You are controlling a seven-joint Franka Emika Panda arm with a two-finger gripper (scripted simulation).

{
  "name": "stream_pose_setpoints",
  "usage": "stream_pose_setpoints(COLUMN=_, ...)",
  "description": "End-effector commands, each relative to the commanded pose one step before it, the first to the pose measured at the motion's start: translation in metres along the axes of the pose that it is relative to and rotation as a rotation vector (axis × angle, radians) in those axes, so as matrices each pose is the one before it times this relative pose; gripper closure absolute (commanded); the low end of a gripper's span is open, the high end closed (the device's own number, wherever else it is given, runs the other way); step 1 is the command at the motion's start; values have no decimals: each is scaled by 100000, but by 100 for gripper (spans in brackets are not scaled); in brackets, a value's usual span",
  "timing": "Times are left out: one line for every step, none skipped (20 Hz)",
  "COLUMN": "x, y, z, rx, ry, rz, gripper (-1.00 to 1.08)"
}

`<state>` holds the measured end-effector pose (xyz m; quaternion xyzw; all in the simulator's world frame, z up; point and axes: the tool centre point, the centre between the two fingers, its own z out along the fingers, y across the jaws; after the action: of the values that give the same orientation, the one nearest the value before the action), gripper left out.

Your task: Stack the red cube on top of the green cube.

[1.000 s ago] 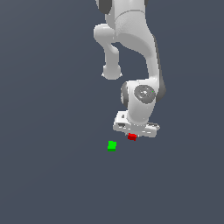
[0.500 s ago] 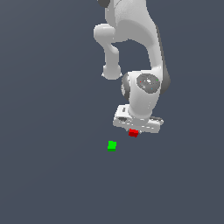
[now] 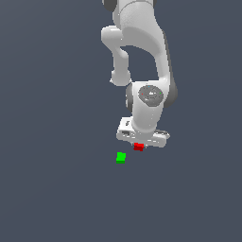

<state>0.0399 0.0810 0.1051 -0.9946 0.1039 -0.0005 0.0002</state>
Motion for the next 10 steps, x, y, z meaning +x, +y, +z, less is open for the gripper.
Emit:
stream_pose_setpoints(x=925, y=1666, z=937, rx=-68, ry=-6, rz=172, gripper=108)
stream_pose_setpoints(x=437, y=729, z=438, rx=0, ry=0, rz=0, gripper=108)
stream_pose_setpoints(x=457, y=746, z=450, rx=0, ry=0, rz=0, gripper=108)
stream_pose_setpoints(x=465, y=740, z=448, rx=0, ry=0, rz=0, gripper=108)
stream_pose_setpoints(x=432, y=661, z=439, rx=-25, ry=-40, rz=-14, gripper=108)
stream_pose_setpoints(x=388, y=596, z=364, rx=0, ry=0, rz=0, gripper=108)
stream_pose_setpoints(x=341, y=520, z=317, rx=0, ry=0, rz=0, gripper=108)
stream_pose_setpoints(x=295, y=445, z=272, rx=0, ry=0, rz=0, gripper=108)
stream_pose_setpoints(x=251, y=373, z=229, rx=0, ry=0, rz=0, gripper=108)
stream_pose_setpoints(x=209, y=302, z=186, rx=0, ry=0, rz=0, gripper=108)
